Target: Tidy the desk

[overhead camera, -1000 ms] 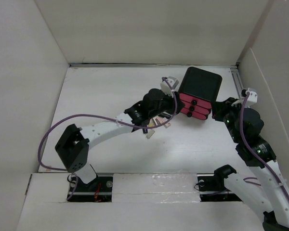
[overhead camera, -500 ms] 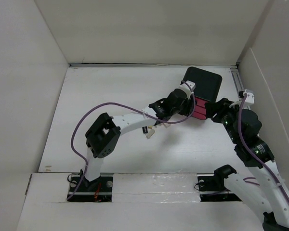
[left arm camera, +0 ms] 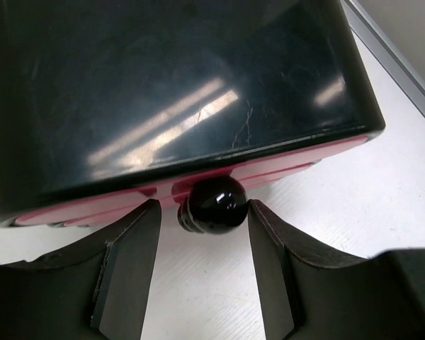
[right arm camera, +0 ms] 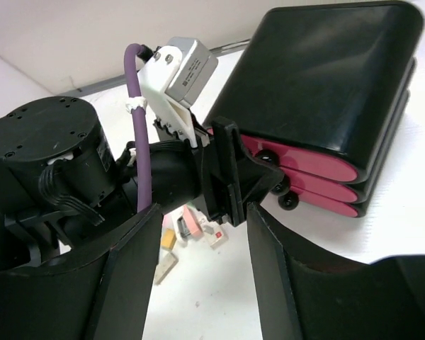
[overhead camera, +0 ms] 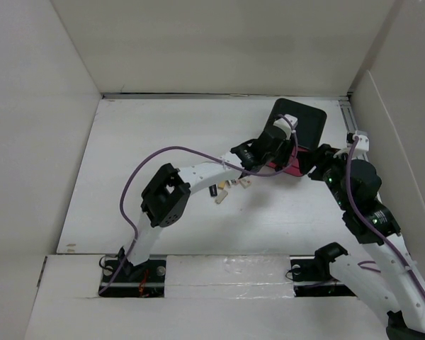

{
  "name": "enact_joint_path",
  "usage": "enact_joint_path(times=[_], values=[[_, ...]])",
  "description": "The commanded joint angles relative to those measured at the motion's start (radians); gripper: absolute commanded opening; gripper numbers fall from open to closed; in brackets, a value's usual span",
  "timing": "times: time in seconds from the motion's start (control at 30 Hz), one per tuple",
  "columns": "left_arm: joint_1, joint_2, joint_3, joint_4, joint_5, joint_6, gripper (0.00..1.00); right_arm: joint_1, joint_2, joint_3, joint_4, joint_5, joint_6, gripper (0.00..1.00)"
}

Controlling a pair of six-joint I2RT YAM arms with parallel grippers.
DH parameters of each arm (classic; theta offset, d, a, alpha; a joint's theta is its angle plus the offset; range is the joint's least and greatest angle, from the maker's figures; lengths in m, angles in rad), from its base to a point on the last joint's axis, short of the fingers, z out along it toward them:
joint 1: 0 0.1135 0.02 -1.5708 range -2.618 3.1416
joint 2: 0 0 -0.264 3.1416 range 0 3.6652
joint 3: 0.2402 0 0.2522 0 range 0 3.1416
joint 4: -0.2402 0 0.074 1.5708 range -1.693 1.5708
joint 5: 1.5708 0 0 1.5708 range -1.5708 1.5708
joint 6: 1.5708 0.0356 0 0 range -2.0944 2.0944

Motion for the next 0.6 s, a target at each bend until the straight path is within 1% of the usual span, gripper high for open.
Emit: enact_joint_path(times=[0.0,0.07,0.1,0.17,0.3,0.43,0.57], values=[[-0.002,0.019,0.089,-0.021,-0.010,0.013,0.48,-0.004,-0.012,-0.003,0.062,-0.022,-0.007,0.57],[-0.002,0.038,0.104,-0.021,-0.013,0.013,0.47,-0.004,-0.014,-0.012,0.073,-0.028,-0.010,0.56],[-0.002,0.054,0.127,-0.021,-0.028,0.016,0.46,-0.004,-0.015,-0.014,0.076,-0.042,-0.015,0.51],[-0.002,0.060,0.139,-0.021,-0.051,0.017,0.45,-0.004,-0.015,-0.014,0.076,-0.047,-0.017,0.50],[-0.002,0.085,0.187,-0.061,-0.113,0.042,0.42,-0.004,-0.021,-0.017,0.082,-0.056,-0.020,0.49],[0.008,0.118,0.244,-0.068,-0.097,0.048,0.39,-0.004,-0.029,-0.025,0.097,-0.076,-0.023,0.50],[0.008,0.140,0.288,-0.076,-0.070,0.062,0.30,-0.004,-0.032,-0.029,0.088,-0.088,-0.021,0.51]])
